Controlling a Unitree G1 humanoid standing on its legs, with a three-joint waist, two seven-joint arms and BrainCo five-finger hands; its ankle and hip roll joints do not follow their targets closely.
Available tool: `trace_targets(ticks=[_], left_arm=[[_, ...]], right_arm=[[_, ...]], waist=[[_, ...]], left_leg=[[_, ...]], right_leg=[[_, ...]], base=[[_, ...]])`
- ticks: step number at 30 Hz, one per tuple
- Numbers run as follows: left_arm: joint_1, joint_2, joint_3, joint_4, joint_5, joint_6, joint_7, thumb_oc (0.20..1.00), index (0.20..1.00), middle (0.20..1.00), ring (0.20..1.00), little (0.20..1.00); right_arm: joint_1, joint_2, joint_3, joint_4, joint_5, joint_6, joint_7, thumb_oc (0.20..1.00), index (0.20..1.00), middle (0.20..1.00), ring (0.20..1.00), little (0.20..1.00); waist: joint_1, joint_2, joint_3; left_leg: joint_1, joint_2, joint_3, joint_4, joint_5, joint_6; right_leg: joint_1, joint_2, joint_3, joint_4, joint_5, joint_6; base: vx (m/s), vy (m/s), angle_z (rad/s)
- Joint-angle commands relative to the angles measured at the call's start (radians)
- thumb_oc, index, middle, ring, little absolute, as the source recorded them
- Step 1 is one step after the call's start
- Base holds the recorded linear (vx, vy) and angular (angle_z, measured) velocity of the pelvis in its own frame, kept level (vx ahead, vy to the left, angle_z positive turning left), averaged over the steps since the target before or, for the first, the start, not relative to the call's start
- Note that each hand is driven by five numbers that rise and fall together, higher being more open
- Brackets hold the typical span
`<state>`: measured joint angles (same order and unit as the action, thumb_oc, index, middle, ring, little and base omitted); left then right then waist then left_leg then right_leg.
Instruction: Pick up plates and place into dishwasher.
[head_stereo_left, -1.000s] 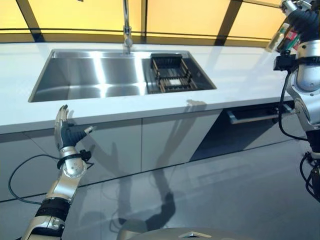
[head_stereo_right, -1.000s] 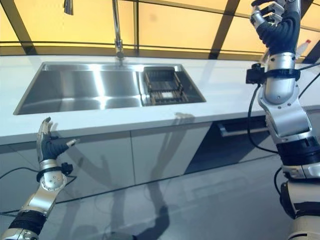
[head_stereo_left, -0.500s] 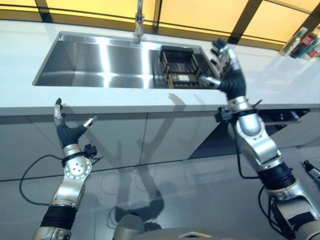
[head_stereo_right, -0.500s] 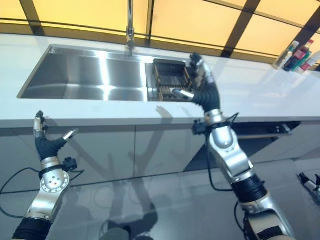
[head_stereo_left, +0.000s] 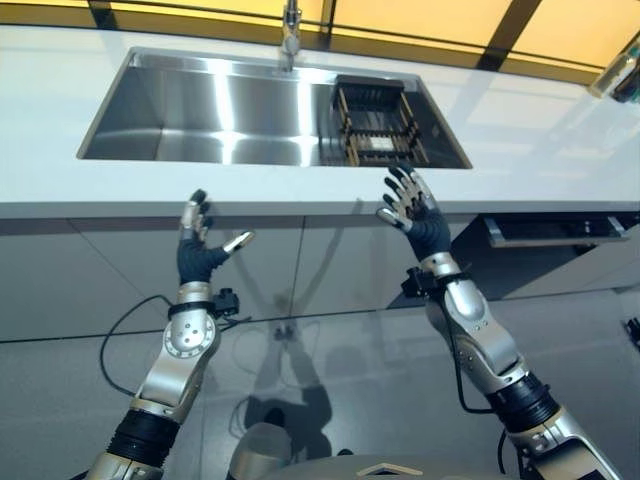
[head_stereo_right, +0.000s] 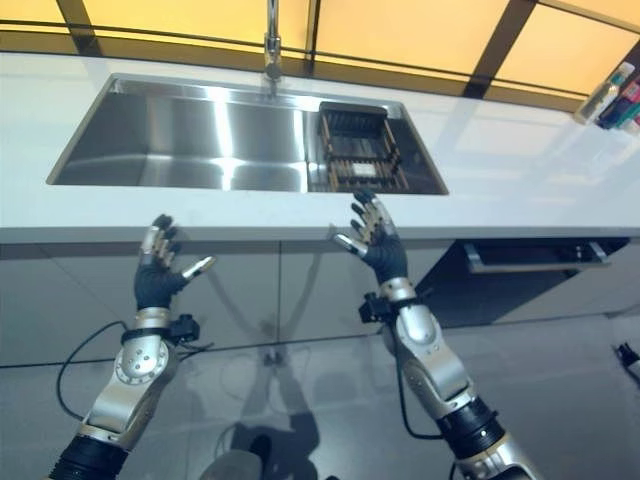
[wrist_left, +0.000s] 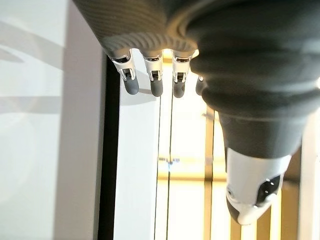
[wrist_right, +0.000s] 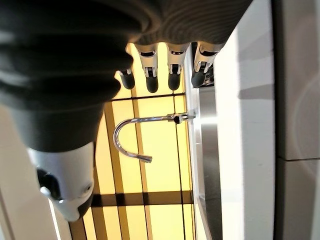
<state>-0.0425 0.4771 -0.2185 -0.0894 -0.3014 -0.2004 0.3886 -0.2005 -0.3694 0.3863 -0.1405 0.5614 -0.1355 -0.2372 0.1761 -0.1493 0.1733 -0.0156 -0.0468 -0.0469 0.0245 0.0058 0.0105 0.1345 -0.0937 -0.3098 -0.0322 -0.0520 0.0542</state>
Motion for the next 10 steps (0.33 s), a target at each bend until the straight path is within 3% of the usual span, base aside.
trace_targets(ticks=[1, 10], left_arm=[[-0.047, -0.010, -0.033, -0.030, -0.035, -0.028, -0.030, 1.000, 1.000, 1.000, 1.000, 1.000], [-0.044, -0.023, -0.034, -0.059, -0.069, -0.010, -0.051, 1.000, 1.000, 1.000, 1.000, 1.000]], right_arm=[[0.010, -0.004, 0.028, -0.037, -0.022, -0.084, 0.017, 1.000, 1.000, 1.000, 1.000, 1.000], [0.018, -0.012, 0.028, -0.044, -0.059, -0.042, 0.014, 1.000, 1.000, 1.000, 1.000, 1.000]], waist=[[-0.006, 0.053, -0.065], [-0.013, 0.074, -0.076]], left_leg=[[0.072, 0.065, 0.080, -0.040, -0.070, -0.013], [0.089, 0.067, 0.079, -0.052, -0.059, -0.025]], right_leg=[[-0.040, -0.035, 0.006, -0.055, 0.107, 0.070], [-0.026, -0.044, 0.005, -0.055, 0.098, 0.070]], base=[[0.01, 0.040, -0.03], [0.02, 0.033, 0.03]])
